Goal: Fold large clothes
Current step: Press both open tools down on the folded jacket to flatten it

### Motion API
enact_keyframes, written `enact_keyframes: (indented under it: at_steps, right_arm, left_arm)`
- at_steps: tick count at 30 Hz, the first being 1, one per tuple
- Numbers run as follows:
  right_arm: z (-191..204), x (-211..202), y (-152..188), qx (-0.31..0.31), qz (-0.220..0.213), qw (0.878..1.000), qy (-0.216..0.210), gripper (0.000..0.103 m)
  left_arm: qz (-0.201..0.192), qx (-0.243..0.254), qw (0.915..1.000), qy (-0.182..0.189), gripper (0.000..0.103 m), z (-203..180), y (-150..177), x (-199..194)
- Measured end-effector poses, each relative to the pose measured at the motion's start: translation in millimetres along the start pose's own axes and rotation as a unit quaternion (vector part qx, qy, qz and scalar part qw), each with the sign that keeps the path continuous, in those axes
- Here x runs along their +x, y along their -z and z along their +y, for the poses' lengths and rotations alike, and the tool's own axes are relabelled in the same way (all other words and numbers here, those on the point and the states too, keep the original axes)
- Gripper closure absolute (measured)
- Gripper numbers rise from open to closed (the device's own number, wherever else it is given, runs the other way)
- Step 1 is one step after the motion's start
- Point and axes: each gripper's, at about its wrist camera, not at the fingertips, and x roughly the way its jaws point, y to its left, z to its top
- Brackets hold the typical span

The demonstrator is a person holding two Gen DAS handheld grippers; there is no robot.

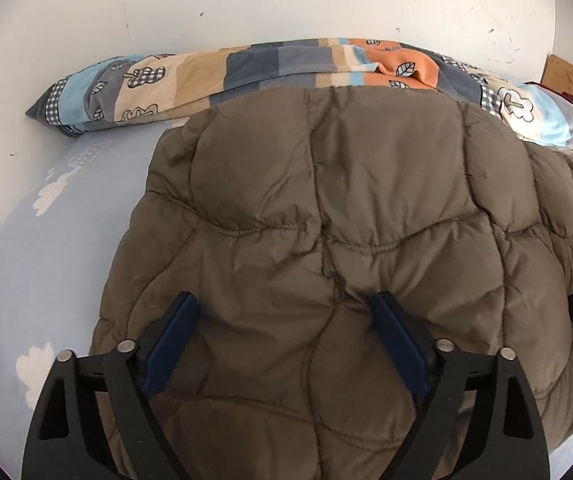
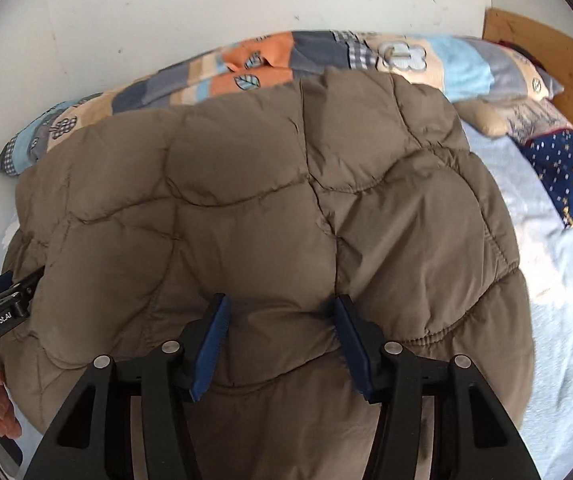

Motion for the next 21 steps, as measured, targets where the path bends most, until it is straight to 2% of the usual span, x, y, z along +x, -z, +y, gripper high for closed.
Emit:
enact_keyframes:
  at_steps: [2, 7, 14, 18, 21]
  right_arm:
    - [-5, 7, 1, 0.011, 0.011, 1.000, -0.007, 0.045]
    - [-10, 11, 2, 0.025, 0.021, 0.999, -0.018, 0.045]
    - [-5, -1, 0, 0.033, 0.012, 0.999, -0.012, 0.045]
    - [13, -30, -5, -0.003, -0.039, 0.999, 0.003, 0.045]
    - [29, -46, -5, -0.028, -0.073, 0.996, -0.037, 0.045]
  left_arm:
    - [0.005, 0.009, 0.9999, -0.002, 0.005, -1, 0, 9]
    - [0.016, 0.007, 0.9998, 0.007, 0.005, 1, 0, 17]
    - [0.018, -0.009, 0.9997, 0.015, 0.005, 5, -5, 1]
    - [-0.006, -0.019, 0.9997, 0.013, 0.005, 8, -12, -15]
    - [-0.017, -0.027, 0.9995, 0.004, 0.005, 12, -16, -22]
